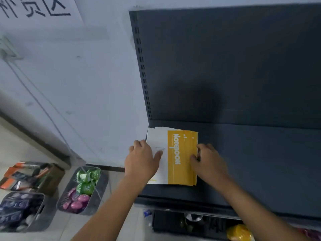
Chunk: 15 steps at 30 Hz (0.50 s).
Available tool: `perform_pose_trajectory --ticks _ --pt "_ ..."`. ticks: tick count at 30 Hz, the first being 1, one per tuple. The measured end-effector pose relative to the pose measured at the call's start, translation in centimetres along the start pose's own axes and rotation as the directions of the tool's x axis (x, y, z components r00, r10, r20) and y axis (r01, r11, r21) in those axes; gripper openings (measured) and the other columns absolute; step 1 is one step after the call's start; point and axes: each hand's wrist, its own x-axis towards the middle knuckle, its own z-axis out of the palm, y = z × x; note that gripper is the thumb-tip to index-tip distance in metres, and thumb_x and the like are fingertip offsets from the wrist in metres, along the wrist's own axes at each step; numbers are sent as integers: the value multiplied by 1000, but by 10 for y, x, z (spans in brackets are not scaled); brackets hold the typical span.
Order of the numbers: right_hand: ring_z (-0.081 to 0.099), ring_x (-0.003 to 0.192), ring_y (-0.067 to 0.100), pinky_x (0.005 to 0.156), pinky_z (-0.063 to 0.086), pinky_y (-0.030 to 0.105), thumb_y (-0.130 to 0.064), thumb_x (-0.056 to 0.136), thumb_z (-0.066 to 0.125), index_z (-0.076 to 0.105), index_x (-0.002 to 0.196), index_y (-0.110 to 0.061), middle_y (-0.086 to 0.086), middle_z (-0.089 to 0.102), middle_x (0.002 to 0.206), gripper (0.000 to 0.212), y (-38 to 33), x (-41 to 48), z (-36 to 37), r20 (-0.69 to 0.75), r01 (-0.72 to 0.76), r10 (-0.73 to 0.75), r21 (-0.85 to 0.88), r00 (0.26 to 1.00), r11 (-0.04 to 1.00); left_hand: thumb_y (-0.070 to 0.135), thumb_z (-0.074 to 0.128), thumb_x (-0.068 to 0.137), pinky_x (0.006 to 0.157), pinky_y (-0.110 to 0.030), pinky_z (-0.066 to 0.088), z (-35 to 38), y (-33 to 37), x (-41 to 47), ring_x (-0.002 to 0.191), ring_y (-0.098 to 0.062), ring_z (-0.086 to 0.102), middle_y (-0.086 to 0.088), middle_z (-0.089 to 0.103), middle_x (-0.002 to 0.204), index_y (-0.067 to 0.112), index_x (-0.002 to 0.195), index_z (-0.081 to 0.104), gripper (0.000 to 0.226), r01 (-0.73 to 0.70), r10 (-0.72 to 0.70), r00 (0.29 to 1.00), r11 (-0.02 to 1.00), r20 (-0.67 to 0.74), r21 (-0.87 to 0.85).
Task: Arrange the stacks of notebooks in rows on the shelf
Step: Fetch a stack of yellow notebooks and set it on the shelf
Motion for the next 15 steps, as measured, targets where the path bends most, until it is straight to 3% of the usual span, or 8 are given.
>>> perform_pose_trajectory --ticks 7,15 --pt "54 91 22 74 47 34 -46 100 44 54 103 -17 2 43 111 31 -6 -6 21 44 -101 102 -20 994 995 45 59 95 76 -31 44 13 -5 5 106 -24 56 -4 51 120 13 131 42 50 -56 61 997 995 54 -85" --pt "54 105 24 78 47 34 -44 98 50 51 112 -16 1 37 114 31 -15 -9 28 22 -185 184 54 983 981 39 63 92 72 -30 39 11 -1 8 102 -23 58 -1 54 117 17 129 41 49 -34 48 994 989 95 -144"
